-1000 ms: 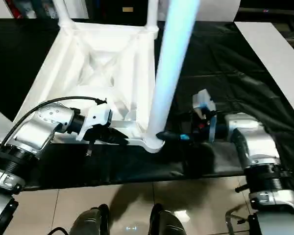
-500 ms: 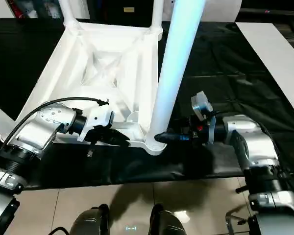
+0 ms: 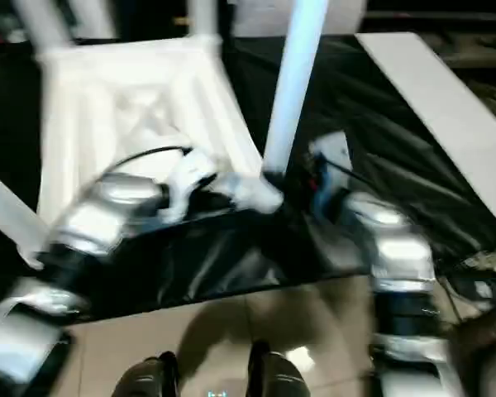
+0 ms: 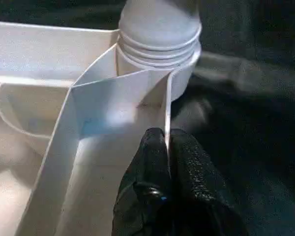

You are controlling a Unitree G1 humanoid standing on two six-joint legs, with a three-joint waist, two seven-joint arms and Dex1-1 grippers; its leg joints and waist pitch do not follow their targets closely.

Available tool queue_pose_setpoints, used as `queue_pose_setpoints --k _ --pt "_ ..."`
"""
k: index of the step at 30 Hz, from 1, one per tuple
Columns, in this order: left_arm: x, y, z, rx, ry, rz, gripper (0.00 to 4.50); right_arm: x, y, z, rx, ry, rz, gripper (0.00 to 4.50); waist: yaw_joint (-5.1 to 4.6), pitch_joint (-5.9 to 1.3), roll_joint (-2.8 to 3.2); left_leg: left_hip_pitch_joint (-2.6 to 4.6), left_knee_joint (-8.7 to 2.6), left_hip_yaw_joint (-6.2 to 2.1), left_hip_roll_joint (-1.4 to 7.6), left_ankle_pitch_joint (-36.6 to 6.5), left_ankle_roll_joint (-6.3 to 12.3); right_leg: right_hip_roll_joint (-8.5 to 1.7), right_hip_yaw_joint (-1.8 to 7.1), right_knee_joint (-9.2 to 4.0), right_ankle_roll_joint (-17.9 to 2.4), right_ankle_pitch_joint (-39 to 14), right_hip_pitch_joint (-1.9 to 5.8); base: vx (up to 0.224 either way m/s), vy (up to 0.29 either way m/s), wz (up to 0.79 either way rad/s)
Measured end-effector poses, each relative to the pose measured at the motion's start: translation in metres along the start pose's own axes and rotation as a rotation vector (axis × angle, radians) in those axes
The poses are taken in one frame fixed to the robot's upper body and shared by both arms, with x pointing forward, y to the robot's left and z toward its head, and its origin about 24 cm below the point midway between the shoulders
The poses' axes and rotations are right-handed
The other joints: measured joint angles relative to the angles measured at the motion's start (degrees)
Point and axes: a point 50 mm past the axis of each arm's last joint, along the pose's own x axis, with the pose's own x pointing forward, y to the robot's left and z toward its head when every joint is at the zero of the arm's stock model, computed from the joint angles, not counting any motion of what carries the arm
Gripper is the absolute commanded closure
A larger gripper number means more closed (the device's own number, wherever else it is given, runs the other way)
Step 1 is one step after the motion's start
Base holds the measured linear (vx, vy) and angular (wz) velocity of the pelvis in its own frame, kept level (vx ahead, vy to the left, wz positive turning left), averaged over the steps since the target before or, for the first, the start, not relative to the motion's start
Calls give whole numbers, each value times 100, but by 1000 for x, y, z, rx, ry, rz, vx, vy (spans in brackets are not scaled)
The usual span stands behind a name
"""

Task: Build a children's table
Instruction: Rotate leg to tighten

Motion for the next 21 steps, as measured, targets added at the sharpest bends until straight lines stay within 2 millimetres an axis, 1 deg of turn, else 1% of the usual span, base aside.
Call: queue_pose_setpoints --k 2,3,5,7,8,9,11,13,14,15,17,18,19,21 --pt "4 -2 2 -6 -5 37 450 5 5 -1 18 -23 -72 254 -8 0 1 8 -10 1 -2 0 0 0 0 -14 0 0 14 0 0 0" --pt "5 -2 3 -11 -7 49 450 7 7 -1 19 -35 -99 221 -9 0 1 8 -10 2 -3 0 1 0 1 -14 0 0 14 0 0 0" --pt "6 -3 4 -18 -9 63 450 10 10 -1 19 -56 -129 187 -13 0 1 9 -15 4 -3 -1 2 0 3 -16 -1 1 14 0 0 0" --pt "7 -3 5 -14 -11 65 450 10 11 -1 16 -71 -129 178 -10 0 1 12 -29 5 -6 -1 2 1 8 -13 -5 9 12 0 0 0" --pt "7 -3 5 -11 -12 65 450 10 11 0 12 -74 -128 159 -7 0 1 12 -30 6 -7 -2 3 1 13 -9 -7 24 10 0 0 0" --pt "5 -3 6 -4 -13 64 450 9 9 0 -3 -73 -117 159 1 0 1 9 -31 7 -8 -3 3 1 16 -2 -10 42 5 0 0 0" --pt "3 -2 7 19 -11 45 450 5 6 1 -21 -70 -72 140 29 0 0 6 -34 14 -11 -5 3 1 30 17 -21 107 -16 0 0 0" --pt "0 -1 7 37 -14 23 450 2 3 1 -27 -70 -35 132 63 0 0 9 -40 13 -8 -6 -1 1 31 69 -21 124 -41 0 0 0" --pt "-2 -1 7 48 -17 13 450 0 1 2 -41 -66 -12 119 81 0 0 10 -43 12 -6 -8 -4 2 29 80 -21 127 -48 0 0 0" --pt "-5 0 5 60 -21 -15 450 -7 -6 2 -74 -47 33 98 122 0 0 10 -60 10 -1 -7 -3 8 26 97 -21 128 -61 33 -56 2" --pt "-12 1 2 82 -31 -64 450 -14 -12 4 -108 -25 120 95 175 0 1 3 -86 6 11 8 20 22 17 114 -24 115 -83 39 -52 0" --pt "-15 1 1 95 -32 -84 450 -17 -14 6 -128 -19 157 90 195 0 1 -1 -85 5 12 7 19 21 20 145 -32 98 -100 0 0 0" --pt "-19 2 -1 110 -32 -109 450 -21 -17 9 -158 -15 200 65 218 0 2 -2 -85 5 13 7 19 21 19 167 -48 88 -112 0 0 0" --pt "-24 3 -4 128 -28 -148 450 -28 -20 13 -222 7 276 57 252 0 2 -2 -85 3 19 8 20 26 15 171 -51 84 -114 0 0 0"
